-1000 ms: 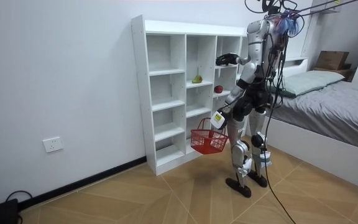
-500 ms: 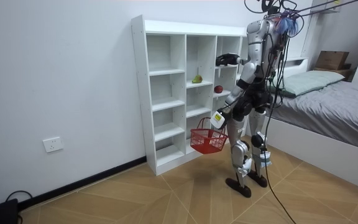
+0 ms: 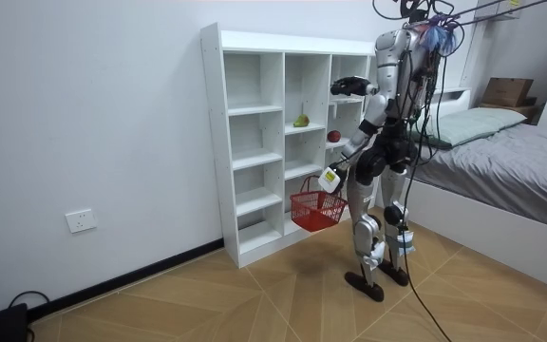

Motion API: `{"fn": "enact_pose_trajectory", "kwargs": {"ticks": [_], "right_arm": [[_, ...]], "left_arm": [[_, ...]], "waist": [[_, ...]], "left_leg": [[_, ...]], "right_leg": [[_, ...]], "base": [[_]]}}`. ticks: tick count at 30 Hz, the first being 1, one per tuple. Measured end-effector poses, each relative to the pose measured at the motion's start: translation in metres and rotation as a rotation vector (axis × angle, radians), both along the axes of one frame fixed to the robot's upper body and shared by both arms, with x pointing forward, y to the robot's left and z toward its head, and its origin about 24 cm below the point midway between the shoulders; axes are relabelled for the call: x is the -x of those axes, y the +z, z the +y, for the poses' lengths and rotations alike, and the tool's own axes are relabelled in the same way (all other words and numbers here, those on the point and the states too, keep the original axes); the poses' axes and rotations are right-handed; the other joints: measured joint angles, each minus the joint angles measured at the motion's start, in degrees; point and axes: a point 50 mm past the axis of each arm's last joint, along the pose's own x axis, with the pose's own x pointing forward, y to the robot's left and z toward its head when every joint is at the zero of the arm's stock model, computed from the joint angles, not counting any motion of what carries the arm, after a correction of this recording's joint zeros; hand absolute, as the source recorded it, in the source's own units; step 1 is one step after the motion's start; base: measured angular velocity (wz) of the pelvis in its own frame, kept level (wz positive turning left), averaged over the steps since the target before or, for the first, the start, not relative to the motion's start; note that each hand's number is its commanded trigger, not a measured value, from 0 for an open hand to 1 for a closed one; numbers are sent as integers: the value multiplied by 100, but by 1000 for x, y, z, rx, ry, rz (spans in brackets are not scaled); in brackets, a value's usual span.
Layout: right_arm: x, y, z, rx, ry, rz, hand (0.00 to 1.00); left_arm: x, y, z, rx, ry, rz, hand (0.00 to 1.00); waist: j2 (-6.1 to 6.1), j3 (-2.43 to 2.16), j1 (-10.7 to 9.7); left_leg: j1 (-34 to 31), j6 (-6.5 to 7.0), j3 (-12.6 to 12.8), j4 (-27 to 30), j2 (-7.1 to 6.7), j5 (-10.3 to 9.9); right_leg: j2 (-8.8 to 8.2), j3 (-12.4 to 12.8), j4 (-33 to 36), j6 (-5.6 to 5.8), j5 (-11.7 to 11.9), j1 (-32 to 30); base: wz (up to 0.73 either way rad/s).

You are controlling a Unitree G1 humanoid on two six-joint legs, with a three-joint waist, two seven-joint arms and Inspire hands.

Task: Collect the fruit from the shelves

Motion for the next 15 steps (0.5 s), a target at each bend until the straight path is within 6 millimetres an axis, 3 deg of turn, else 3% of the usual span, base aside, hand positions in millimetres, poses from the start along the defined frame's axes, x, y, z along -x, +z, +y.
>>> {"fn": "enact_pose_trajectory", "kwargs": {"ticks": [8, 15], "right_arm": [[20, -26, 9, 32, 59, 119, 100], [23, -31, 21, 61, 106, 141, 100]], "left_arm": [[-18, 1, -15, 43, -27, -42, 100], [-42, 6, -25, 56, -100, -102, 100]], "waist": [[39, 20, -22], [-19, 38, -33]], "left_leg": [[-47, 0, 91, -49, 31, 0], [-202, -7, 182, -35, 68, 25]], "right_leg": [[20, 101, 50, -4, 10, -109], [26, 158, 183, -22, 21, -385]], "base": [[-8], [-7]]}}
